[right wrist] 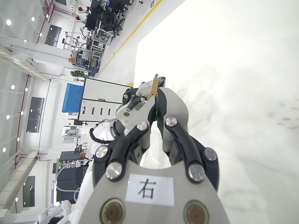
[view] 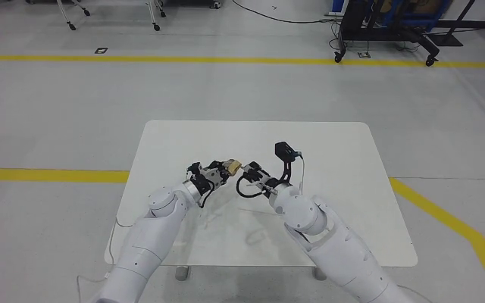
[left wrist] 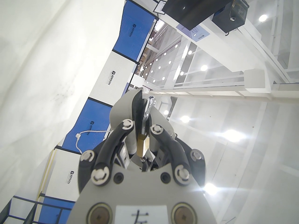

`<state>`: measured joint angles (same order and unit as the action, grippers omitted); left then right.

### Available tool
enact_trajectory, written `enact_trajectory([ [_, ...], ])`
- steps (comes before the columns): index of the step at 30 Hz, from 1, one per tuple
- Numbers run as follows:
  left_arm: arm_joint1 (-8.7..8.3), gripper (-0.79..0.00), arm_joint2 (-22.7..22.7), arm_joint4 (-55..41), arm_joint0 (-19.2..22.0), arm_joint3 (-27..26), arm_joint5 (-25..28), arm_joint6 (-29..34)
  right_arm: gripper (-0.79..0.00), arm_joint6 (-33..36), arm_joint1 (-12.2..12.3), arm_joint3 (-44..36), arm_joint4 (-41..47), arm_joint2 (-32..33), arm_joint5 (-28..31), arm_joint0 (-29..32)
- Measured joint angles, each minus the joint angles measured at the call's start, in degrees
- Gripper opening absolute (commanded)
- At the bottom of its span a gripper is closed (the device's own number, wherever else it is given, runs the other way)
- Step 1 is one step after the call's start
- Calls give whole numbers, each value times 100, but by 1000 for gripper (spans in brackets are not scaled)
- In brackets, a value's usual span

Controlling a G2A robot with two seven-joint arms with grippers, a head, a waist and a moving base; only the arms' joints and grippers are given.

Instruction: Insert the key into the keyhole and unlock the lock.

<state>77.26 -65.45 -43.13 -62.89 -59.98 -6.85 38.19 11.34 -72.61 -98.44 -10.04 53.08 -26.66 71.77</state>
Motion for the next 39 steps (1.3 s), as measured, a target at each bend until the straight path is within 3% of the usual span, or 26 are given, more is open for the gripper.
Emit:
enact_trajectory([
  [39,13,-785,-23,61,2,38,-127,-115,-785,147,-198,-100,-655,-108,-383,32],
])
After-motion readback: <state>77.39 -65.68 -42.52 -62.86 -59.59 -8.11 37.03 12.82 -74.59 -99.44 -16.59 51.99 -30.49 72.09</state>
